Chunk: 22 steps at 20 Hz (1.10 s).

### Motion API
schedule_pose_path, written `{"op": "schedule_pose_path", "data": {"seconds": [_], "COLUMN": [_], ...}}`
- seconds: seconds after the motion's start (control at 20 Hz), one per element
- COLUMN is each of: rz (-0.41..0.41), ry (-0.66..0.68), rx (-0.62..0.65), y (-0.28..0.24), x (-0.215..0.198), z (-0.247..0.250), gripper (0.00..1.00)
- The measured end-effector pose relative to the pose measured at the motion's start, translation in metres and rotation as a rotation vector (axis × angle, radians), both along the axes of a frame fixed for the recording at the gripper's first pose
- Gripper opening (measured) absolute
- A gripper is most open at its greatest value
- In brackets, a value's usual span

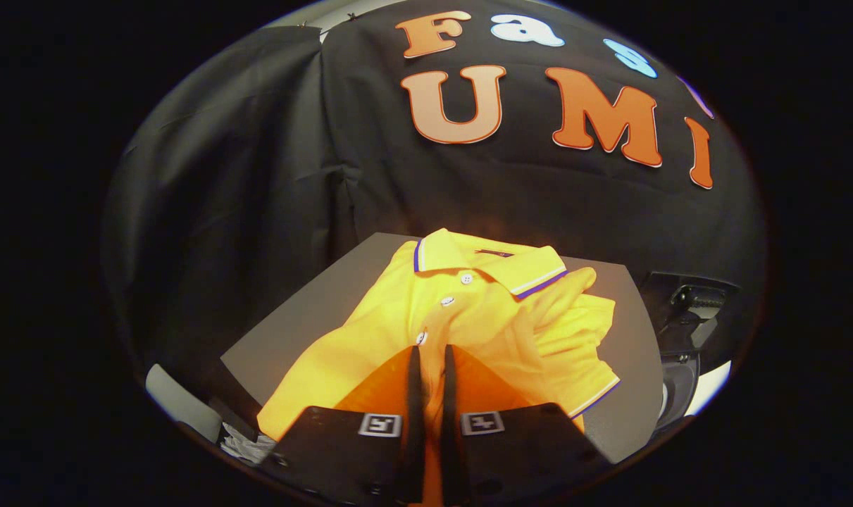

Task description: Put the clothes into the washing machine and then close the washing machine lid.

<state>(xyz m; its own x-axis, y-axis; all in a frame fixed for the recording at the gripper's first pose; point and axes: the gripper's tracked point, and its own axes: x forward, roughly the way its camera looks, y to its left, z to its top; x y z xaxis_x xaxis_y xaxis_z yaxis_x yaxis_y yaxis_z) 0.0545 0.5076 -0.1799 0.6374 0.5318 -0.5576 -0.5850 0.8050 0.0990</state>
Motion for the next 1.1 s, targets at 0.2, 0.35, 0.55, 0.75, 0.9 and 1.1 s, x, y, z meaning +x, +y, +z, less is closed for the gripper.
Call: {"op": "schedule_pose_path", "data": {"seconds": [0.2, 0.35, 0.55, 0.75, 0.9, 1.1], "rz": [-0.009, 0.002, -0.002, -0.021, -0.044, -0.108], "ry": [-0.059, -0.192, -0.331, -0.429, -0.491, -0.564], "rx": [0.085, 0.194, 0.354, 0.421, 0.441, 0.434], "y": [0.003, 0.003, -0.011, -0.051, -0.096, -0.176], "x": [0.002, -0.007, -0.023, -0.022, -0.019, -0.005], "z": [0.008, 0.048, 0.111, 0.166, 0.199, 0.233], "gripper": [0.08, 0.08, 0.08, 0.07, 0.08, 0.07]}}
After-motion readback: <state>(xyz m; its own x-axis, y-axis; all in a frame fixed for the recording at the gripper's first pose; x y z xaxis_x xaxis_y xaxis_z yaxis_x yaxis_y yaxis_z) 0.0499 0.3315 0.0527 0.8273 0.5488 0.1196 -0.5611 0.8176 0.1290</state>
